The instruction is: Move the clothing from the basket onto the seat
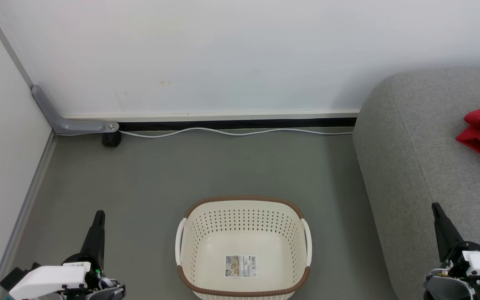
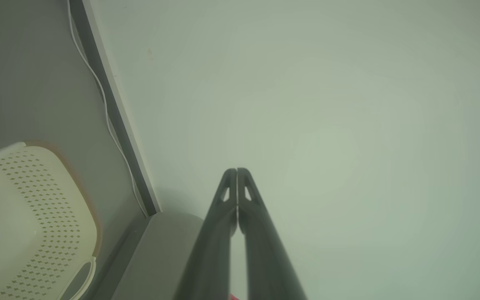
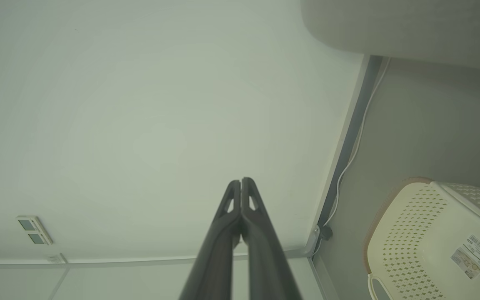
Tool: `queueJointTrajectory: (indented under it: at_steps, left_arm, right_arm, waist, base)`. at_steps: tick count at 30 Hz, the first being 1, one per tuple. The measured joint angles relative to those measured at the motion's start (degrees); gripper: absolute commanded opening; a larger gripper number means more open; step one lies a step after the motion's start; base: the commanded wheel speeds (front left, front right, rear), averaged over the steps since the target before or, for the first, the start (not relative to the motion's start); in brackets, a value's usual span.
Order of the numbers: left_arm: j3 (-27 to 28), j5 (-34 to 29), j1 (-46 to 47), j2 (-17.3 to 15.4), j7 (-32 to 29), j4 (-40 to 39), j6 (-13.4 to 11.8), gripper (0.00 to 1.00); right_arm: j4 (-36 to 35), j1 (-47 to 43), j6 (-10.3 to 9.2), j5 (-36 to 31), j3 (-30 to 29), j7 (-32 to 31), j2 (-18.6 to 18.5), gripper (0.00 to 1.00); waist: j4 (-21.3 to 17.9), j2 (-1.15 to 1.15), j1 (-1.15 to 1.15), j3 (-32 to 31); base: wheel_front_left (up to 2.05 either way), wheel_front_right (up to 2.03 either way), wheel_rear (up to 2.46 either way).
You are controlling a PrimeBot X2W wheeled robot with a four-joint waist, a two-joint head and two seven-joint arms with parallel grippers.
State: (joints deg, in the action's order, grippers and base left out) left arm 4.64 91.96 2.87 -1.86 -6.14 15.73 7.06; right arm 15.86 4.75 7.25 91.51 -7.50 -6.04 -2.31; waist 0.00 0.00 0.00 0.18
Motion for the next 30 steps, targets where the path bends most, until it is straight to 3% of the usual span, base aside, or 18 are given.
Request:
queueJointTrajectory:
  at_steps: [30]
  left_arm:
    - [0.00,0.00,0.00,0.00,0.00,-0.01,0.00,0.00]
  right_arm:
    - [-0.01,0.00,-0.01,0.00,0.00,0.00,0.00,0.00]
  waist:
    - [0.00,0.00,0.00,0.00]
  base:
    - [0.00,0.00,0.00]
